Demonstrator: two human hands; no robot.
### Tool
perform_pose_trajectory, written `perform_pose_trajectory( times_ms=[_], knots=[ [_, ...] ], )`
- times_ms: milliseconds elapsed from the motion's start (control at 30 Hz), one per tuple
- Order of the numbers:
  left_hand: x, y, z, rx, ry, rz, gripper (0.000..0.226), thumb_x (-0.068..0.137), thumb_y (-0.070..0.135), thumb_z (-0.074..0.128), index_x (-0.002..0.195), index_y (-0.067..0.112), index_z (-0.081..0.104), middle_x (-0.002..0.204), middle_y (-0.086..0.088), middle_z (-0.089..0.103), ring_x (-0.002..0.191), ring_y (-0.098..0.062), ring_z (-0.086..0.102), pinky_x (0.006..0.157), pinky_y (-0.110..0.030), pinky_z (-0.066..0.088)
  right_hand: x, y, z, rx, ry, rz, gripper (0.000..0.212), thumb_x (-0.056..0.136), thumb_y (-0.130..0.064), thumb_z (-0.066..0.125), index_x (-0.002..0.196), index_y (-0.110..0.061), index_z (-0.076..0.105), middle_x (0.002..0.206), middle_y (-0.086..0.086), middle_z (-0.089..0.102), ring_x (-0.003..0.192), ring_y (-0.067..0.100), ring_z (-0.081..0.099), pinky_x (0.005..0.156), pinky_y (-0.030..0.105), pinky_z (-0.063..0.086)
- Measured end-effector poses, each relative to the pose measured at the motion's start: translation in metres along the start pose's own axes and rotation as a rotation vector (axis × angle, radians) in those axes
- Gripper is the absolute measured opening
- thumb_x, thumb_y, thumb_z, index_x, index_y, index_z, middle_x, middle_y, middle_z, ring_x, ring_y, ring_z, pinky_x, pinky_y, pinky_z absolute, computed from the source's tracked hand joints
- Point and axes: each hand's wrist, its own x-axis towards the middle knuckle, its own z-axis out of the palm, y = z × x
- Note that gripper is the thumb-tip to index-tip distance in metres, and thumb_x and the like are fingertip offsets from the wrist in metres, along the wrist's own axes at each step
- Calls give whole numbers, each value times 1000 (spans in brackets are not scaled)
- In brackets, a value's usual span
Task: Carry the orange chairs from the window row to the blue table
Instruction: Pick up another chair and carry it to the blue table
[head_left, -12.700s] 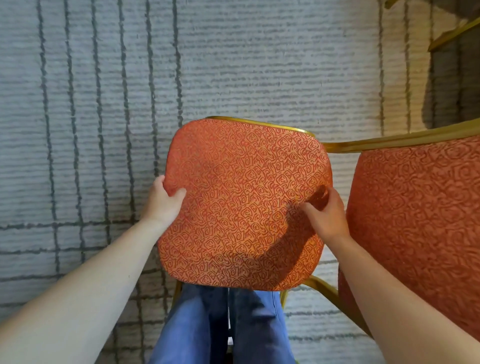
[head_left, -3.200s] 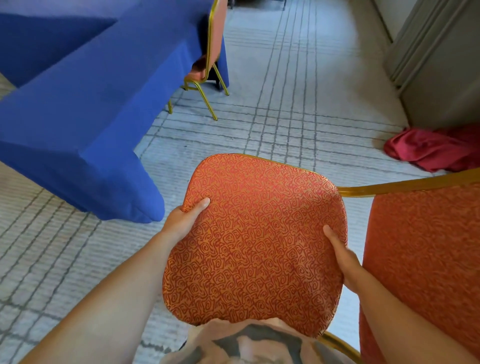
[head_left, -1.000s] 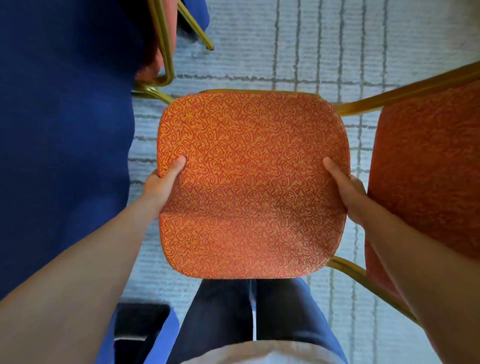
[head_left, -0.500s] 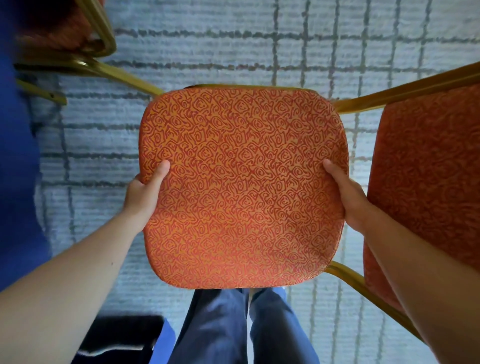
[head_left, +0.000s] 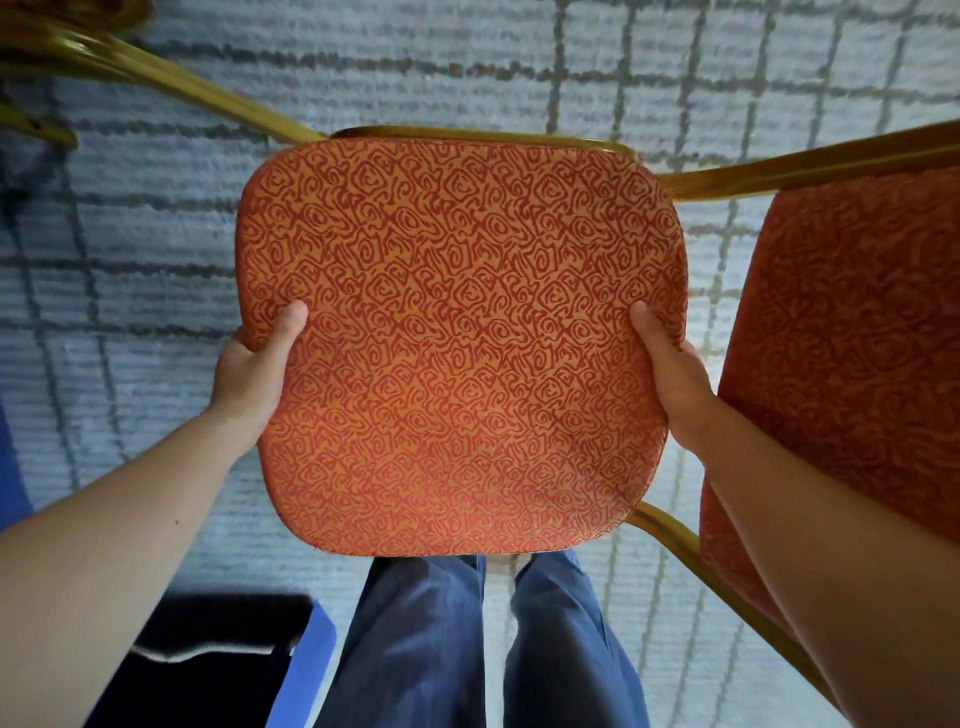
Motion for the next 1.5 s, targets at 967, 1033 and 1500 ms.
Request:
perform_pose_trajectory(
  times_ms=[967,1033,1500],
  knots=[
    [-303,12,15,-92,94,160,52,69,38,55,107,2,61,76,-11,66,76,-35,66,62,-35,47,-235,-11,-92,-440,-255,-520,33,95,-7,56,128,-5,52,85,5,55,62,11,47,42,13,36],
    [-337,24,10,-143,90,160,52,73,40,61,116,9,61,94,-7,68,87,-29,65,75,-33,50,-265,-15,-113,-458,-257,-573,27,96,-5,56,122,-9,50,89,4,57,73,16,54,48,11,38],
    [-491,105,-24,-72,-28,241,51,90,41,57,134,16,46,126,-4,55,113,-22,54,95,-34,43,-406,-80,-196,-638,-316,-841,59,93,-25,63,145,-10,39,87,0,58,96,27,62,93,41,49]
  ],
)
